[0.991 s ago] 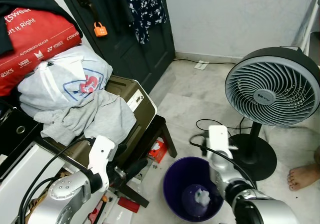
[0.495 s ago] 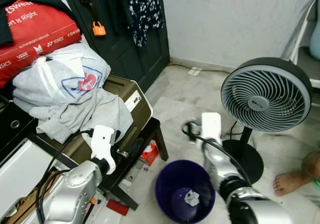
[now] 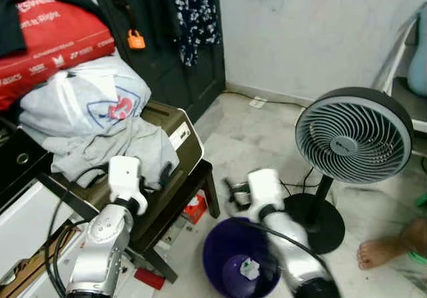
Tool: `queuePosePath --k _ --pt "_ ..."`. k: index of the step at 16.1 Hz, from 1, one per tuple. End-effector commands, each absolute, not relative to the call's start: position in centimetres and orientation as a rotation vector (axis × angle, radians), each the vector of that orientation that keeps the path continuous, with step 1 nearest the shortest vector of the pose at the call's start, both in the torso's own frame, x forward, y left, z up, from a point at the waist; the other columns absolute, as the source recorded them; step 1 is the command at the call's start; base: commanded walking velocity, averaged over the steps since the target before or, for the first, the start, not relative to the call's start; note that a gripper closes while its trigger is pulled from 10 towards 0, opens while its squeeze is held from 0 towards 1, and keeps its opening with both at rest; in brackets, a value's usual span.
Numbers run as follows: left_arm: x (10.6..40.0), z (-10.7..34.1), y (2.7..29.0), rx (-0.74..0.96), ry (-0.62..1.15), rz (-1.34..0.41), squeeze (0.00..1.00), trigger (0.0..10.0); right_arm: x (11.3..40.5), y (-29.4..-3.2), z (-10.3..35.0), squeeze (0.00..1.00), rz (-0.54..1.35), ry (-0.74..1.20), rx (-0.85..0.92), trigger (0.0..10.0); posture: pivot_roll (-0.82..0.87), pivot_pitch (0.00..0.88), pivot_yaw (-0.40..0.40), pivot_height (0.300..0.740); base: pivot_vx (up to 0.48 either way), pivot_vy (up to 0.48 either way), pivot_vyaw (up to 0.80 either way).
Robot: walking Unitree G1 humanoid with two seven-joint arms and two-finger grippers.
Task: Clean up the room
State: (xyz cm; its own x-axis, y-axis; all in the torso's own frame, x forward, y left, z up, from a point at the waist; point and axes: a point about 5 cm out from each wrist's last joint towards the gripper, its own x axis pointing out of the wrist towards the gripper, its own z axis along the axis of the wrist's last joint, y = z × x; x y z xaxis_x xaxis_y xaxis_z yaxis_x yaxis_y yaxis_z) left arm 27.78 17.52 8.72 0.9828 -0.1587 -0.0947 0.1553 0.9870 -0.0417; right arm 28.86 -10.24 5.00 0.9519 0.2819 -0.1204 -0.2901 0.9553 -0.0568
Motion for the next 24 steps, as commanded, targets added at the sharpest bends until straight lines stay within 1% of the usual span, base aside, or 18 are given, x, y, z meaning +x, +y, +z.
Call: queuePosePath --k 1,4,6,7,9,11,12,14,17,19,20,22,23,24 --pt "27.7 9.0 18.2 -0.013 0.071 -0.107 0.00 10.0 29.3 -10.9 6.5 0.00 0.248 0.058 -0.064 10.0 -0.12 0.000 0.085 0.740 0.000 0.000 0.00" --pt "27.1 9.0 18.4 -0.014 0.041 -0.058 0.00 10.0 28.5 -14.7 7.7 0.00 0.118 0.037 -0.106 10.0 -0.12 0.000 0.074 0.740 0.000 0.000 0.00" --pt "26.8 8.9 18.9 -0.019 0.041 -0.033 0.00 10.0 27.5 -16.3 7.4 0.00 0.067 0.068 -0.128 10.0 -0.12 0.000 0.079 0.740 0.000 0.000 0.00" --pt "26.8 8.8 18.9 -0.020 0.041 -0.029 0.00 10.0 27.4 -16.5 7.4 0.00 0.060 0.076 -0.130 10.0 -0.12 0.000 0.081 0.740 0.000 0.000 0.00" --pt "27.1 8.8 19.0 -0.015 0.041 -0.032 0.00 10.0 27.4 -17.6 7.5 0.00 -0.012 0.080 -0.120 10.0 -0.13 0.000 0.128 0.740 0.000 0.000 0.00" --pt "27.7 9.1 18.6 -0.013 0.040 -0.074 0.00 10.0 27.4 -17.7 7.7 0.00 -0.060 0.066 -0.100 10.0 -0.15 0.000 0.166 0.740 0.000 0.000 0.00" --pt "28.2 9.3 18.3 -0.006 0.039 -0.106 0.00 10.0 27.4 -17.8 7.8 0.00 -0.091 0.067 -0.085 10.0 -0.16 0.000 0.205 0.740 0.000 0.000 0.00" --pt "29.4 9.9 17.9 0.010 0.027 -0.161 0.00 10.0 26.9 -18.0 8.0 0.00 -0.153 0.064 -0.071 10.0 -0.19 0.000 0.227 0.740 0.000 0.000 0.00" --pt "29.6 10.0 17.8 -0.021 0.018 -0.141 0.00 10.0 25.6 -18.2 8.0 0.00 -0.134 0.080 -0.087 10.0 -0.22 0.000 0.202 0.740 0.000 0.000 0.00" --pt "28.5 9.5 17.2 -0.033 0.011 -0.150 0.00 10.0 24.8 -17.8 7.9 0.00 -0.015 0.105 -0.132 10.0 -0.20 0.000 0.162 0.740 0.000 0.000 0.00" --pt "27.9 9.1 17.2 -0.046 0.014 -0.134 0.00 10.0 25.2 -17.1 8.0 0.00 0.063 0.100 -0.170 10.0 -0.18 0.000 0.130 0.740 0.000 0.000 0.00" --pt "27.4 9.0 17.4 -0.060 0.009 -0.097 0.00 10.0 26.1 -16.8 8.3 0.00 0.092 0.103 -0.171 10.0 -0.13 0.000 0.071 0.740 0.000 0.000 0.00" --pt "26.7 9.0 18.1 -0.067 0.001 -0.046 0.00 10.0 27.4 -15.7 8.9 0.00 0.146 0.085 -0.175 10.0 -0.10 0.000 0.038 0.740 0.000 0.000 0.00" --pt "26.2 8.9 18.4 -0.068 0.001 -0.023 0.00 10.0 27.8 -15.1 9.2 0.00 0.177 0.078 -0.176 10.0 -0.08 0.000 0.017 0.740 0.000 0.000 0.00"
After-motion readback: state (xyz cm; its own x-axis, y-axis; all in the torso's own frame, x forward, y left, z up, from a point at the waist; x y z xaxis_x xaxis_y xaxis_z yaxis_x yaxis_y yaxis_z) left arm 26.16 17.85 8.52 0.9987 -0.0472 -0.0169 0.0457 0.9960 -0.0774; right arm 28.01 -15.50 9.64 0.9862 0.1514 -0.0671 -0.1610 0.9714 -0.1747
